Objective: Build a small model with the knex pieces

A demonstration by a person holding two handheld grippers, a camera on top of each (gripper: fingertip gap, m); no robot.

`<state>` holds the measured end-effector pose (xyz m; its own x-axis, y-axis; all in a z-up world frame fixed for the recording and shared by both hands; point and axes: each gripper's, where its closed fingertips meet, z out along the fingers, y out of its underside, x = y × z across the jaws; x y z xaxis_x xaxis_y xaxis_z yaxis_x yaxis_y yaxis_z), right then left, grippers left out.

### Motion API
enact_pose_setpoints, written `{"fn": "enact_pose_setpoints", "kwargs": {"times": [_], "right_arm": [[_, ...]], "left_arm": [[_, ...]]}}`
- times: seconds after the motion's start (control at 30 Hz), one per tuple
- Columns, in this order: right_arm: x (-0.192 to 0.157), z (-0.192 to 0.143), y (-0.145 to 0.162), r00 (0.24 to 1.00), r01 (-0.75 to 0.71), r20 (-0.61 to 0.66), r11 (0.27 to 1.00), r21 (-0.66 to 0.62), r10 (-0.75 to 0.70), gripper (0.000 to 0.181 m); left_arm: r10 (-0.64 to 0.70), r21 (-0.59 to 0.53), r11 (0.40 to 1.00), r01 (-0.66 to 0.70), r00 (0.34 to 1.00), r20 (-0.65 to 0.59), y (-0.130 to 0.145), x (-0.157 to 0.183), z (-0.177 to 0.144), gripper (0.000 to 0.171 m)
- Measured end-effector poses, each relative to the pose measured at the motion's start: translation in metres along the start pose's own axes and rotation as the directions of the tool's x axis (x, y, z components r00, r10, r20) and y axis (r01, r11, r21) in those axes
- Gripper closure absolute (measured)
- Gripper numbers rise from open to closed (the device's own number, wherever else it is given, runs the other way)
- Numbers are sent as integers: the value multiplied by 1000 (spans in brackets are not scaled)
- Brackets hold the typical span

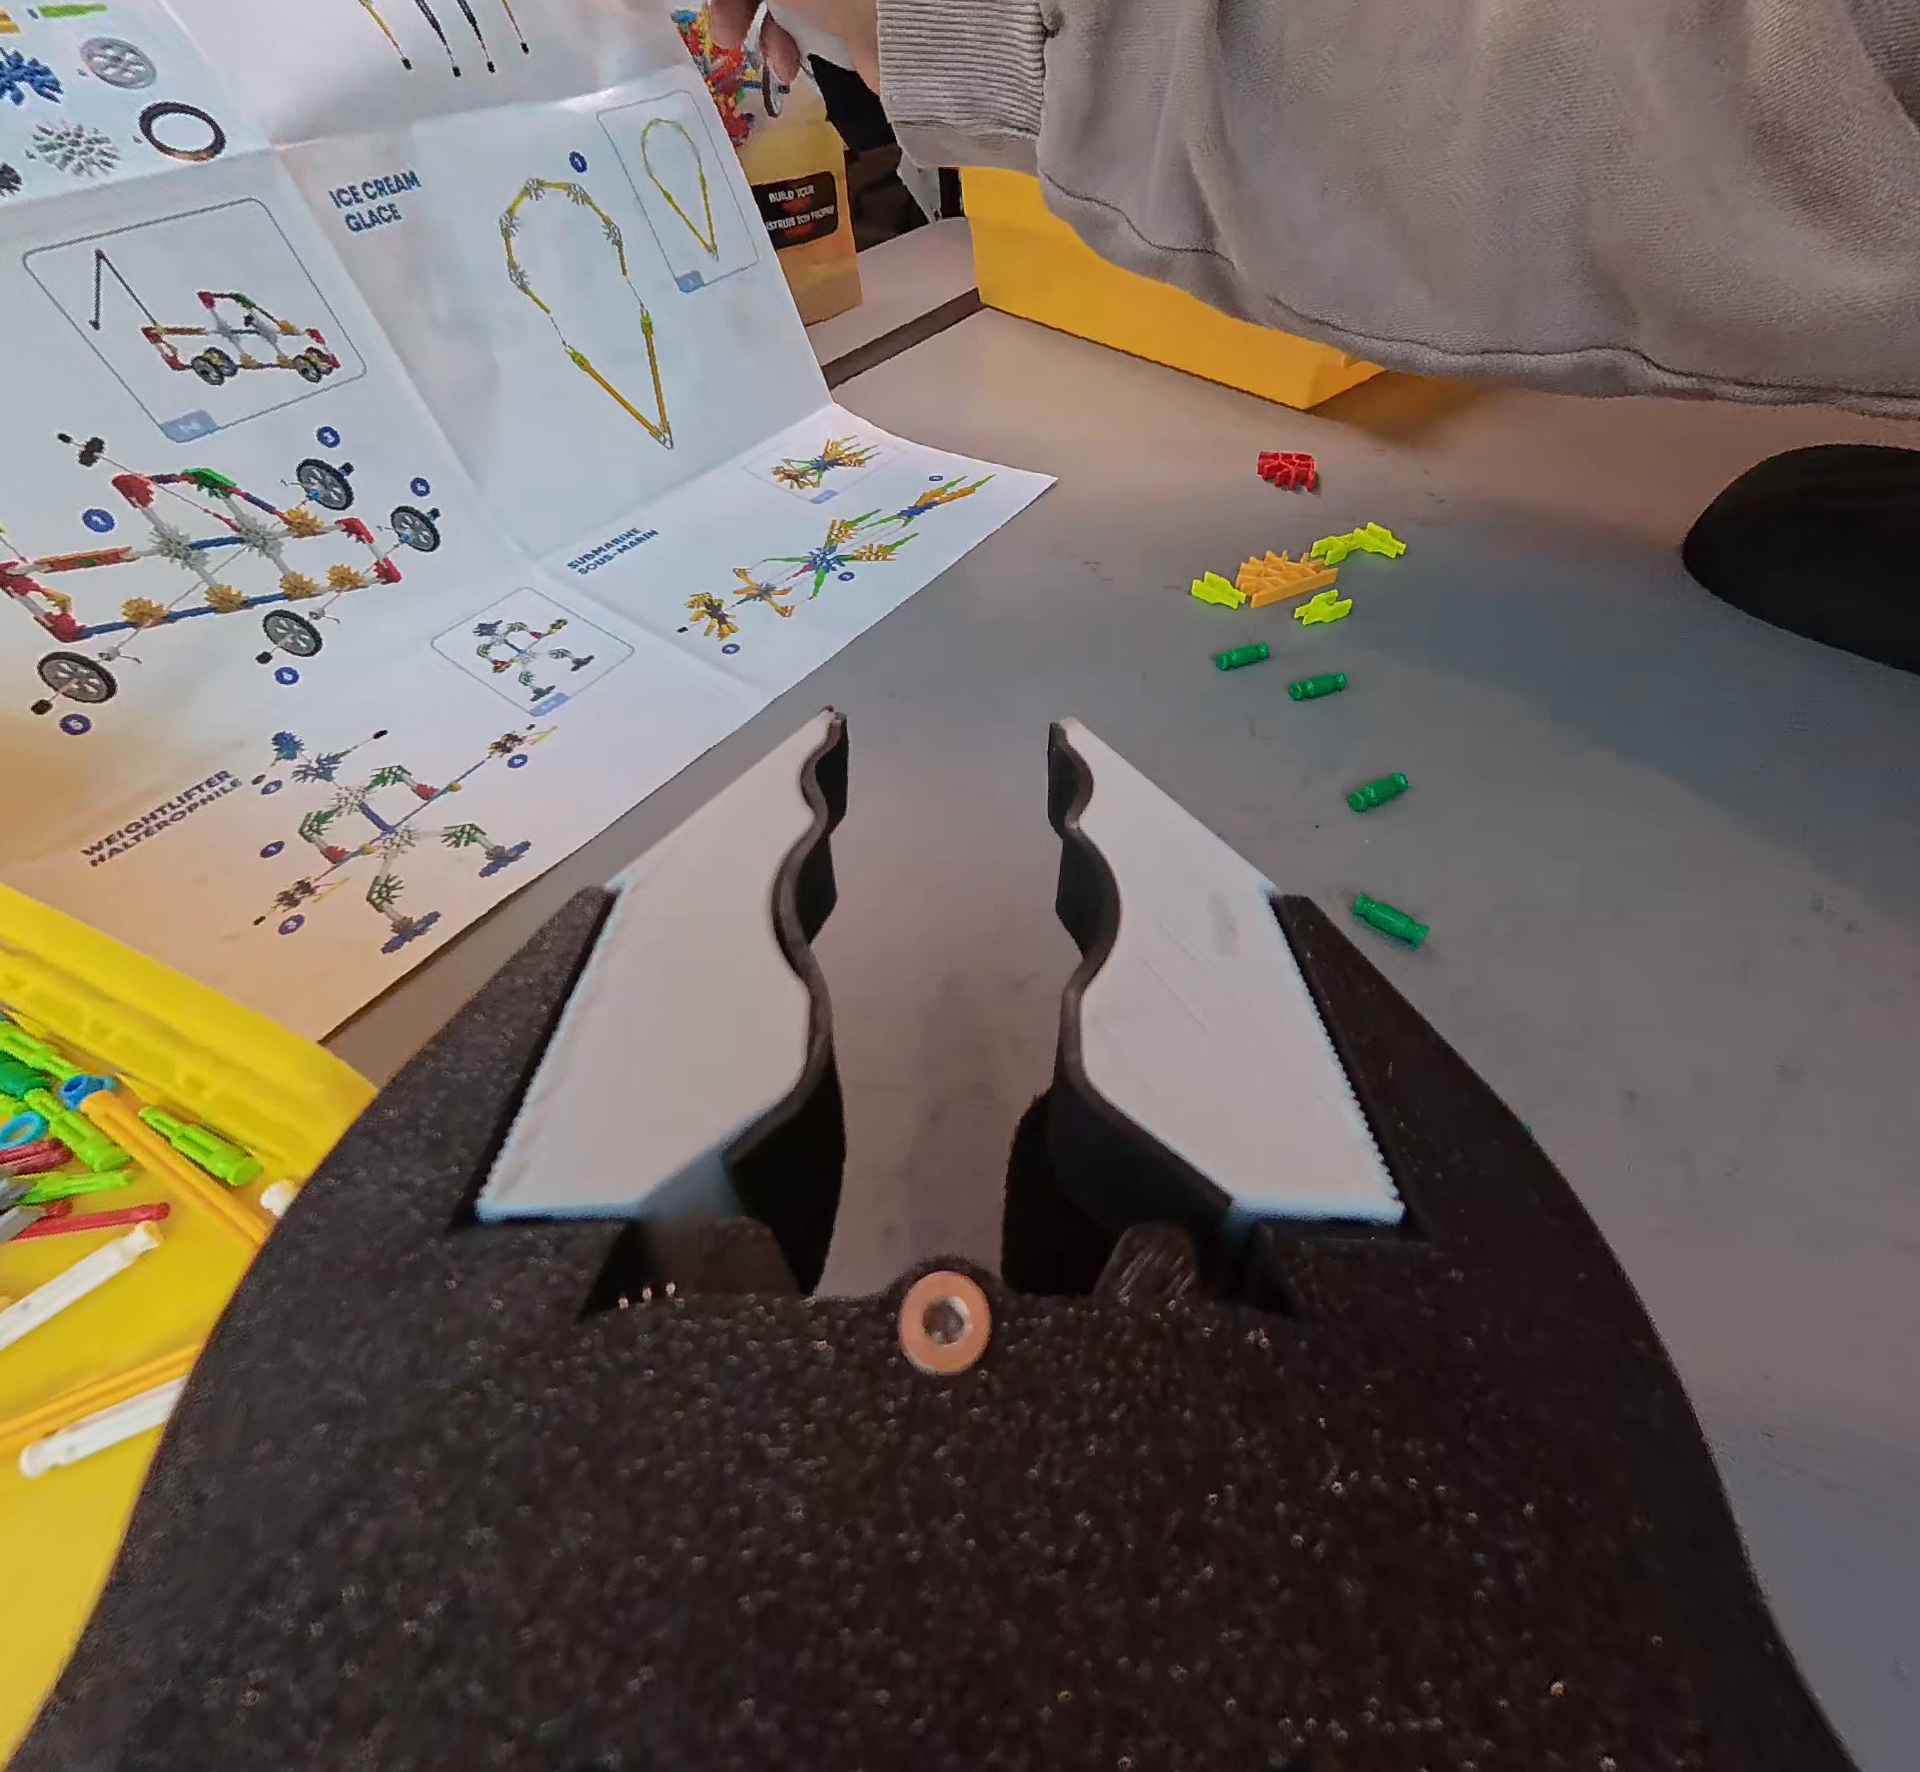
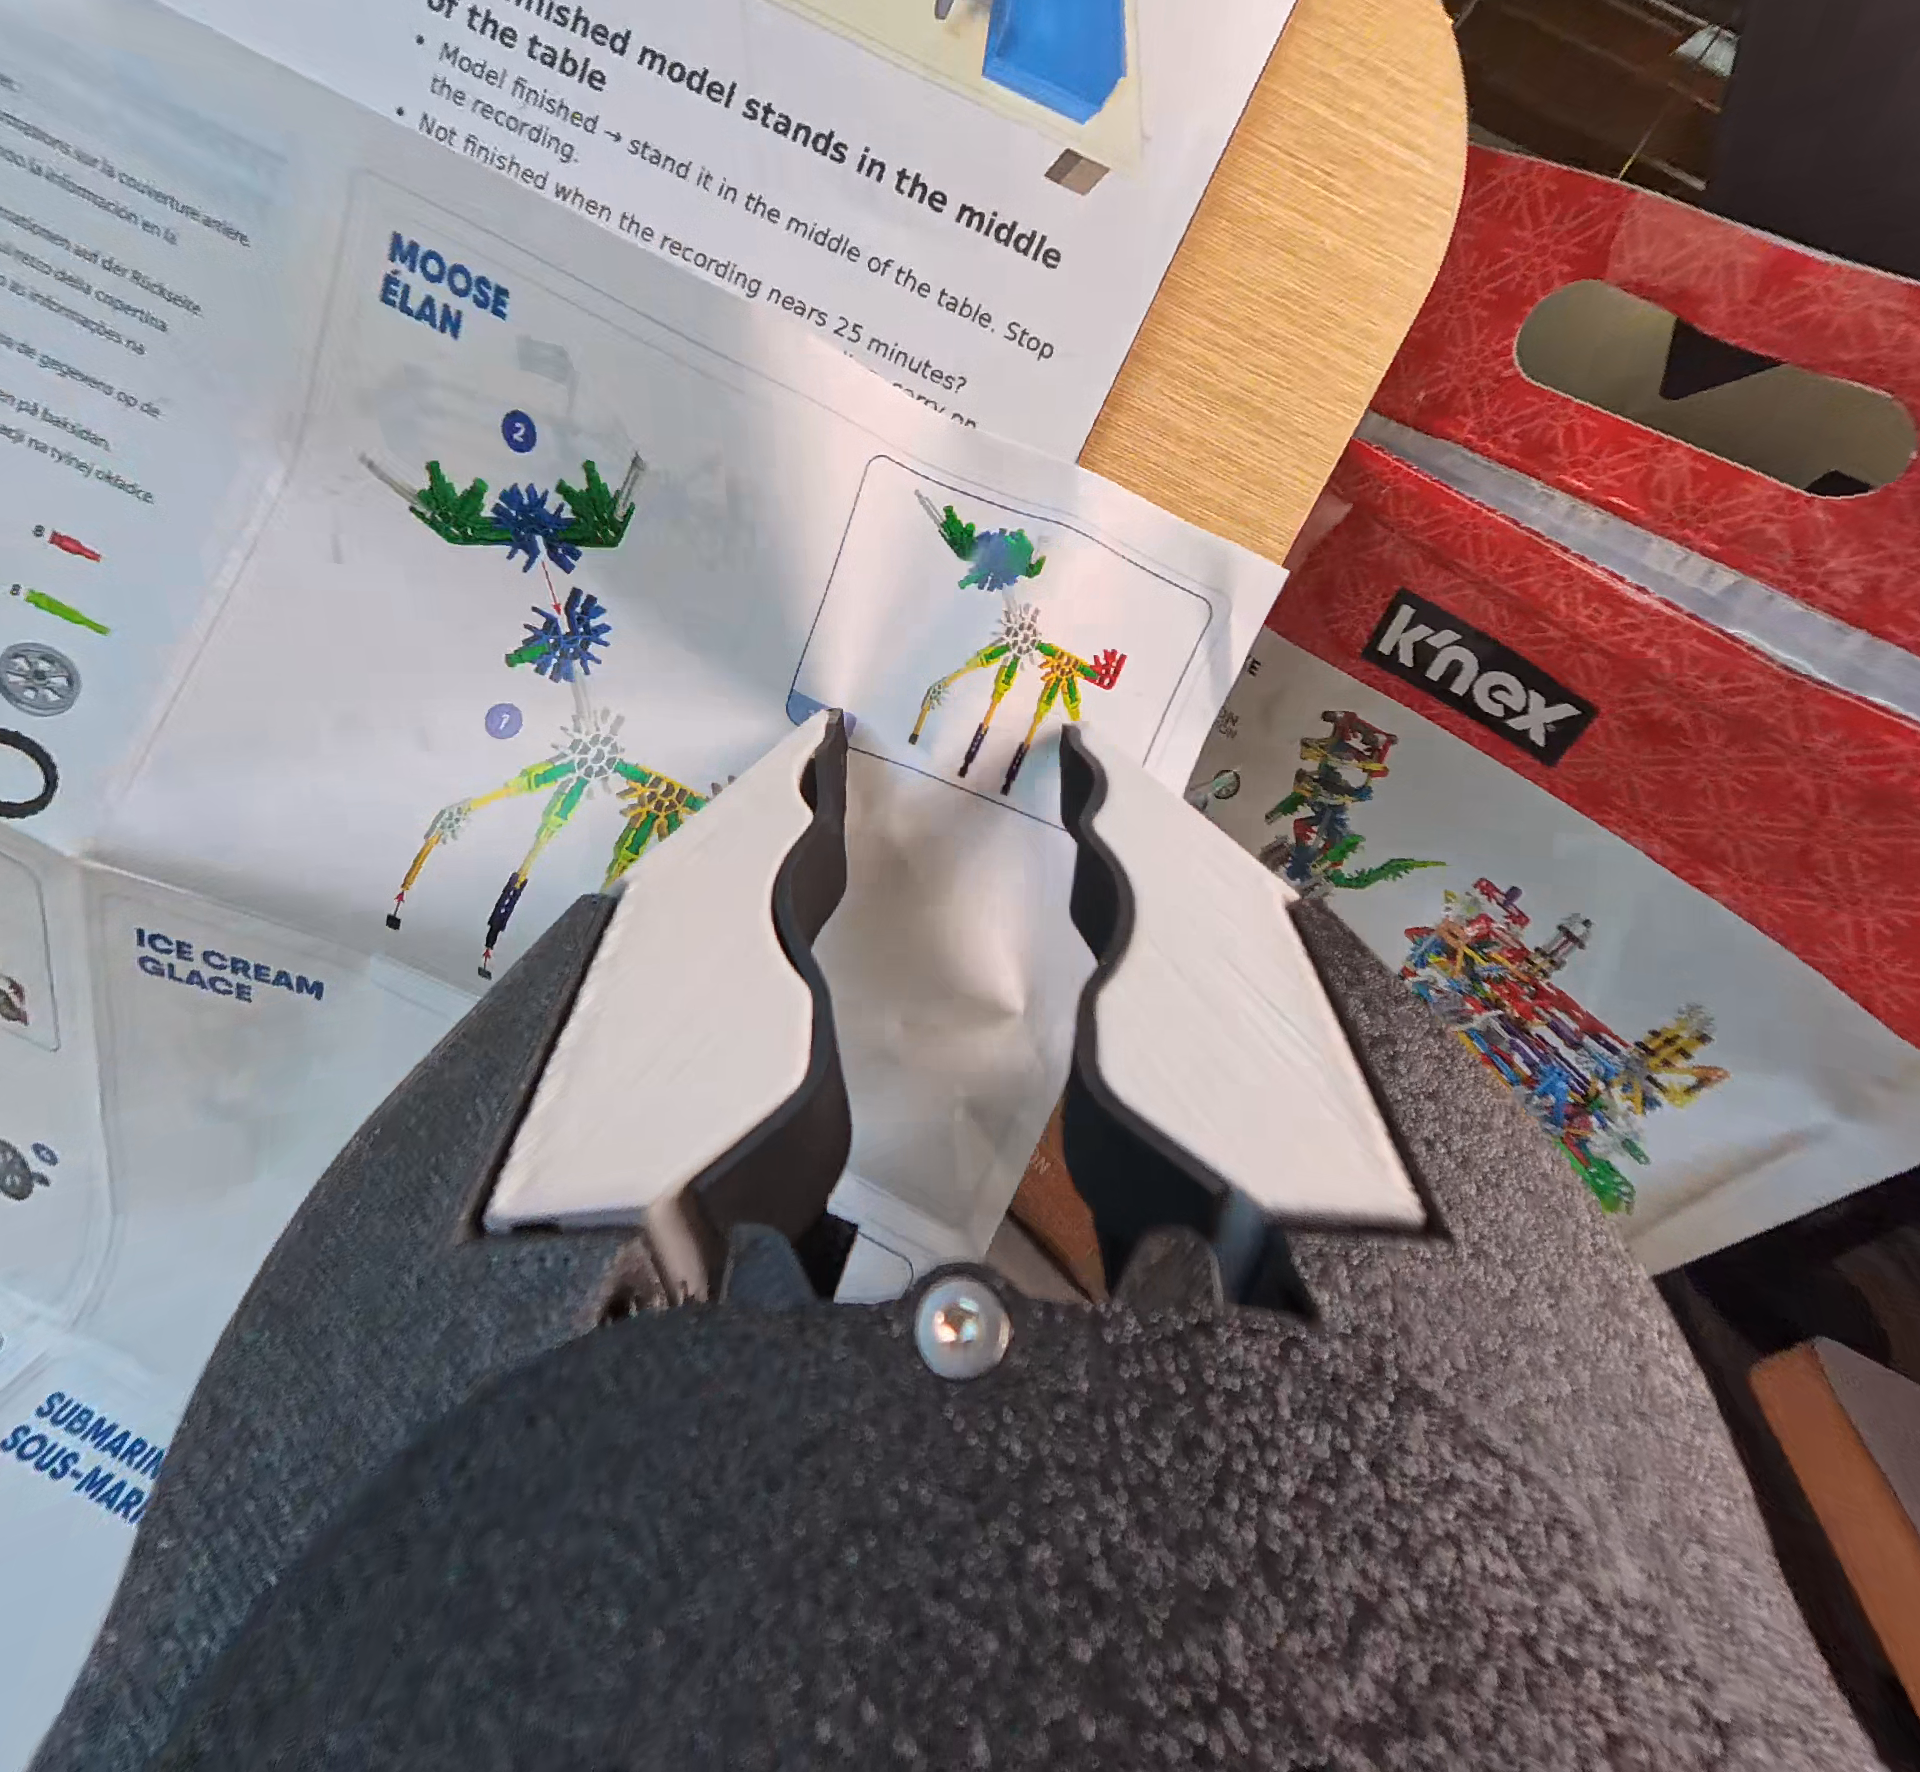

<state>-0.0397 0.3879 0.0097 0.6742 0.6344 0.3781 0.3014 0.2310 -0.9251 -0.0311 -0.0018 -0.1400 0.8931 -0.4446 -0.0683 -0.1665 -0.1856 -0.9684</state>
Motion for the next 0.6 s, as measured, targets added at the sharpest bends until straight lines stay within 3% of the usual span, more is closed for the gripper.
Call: {"fn": "enact_pose_setpoints", "kwargs": {"times": [0.27, 0.6], "right_arm": [[7, -6, 16, 994, -95, 50, 995, -6, 95, 137], [11, -47, -13, 982, -171, 92, 982, 73, 165, 132]], "left_arm": [[20, -28, 999, -21, 1000, -24, 5, 3, 3, 133], [15, -28, 1000, -15, 1000, 1, 6, -4, -1, 133]]}}
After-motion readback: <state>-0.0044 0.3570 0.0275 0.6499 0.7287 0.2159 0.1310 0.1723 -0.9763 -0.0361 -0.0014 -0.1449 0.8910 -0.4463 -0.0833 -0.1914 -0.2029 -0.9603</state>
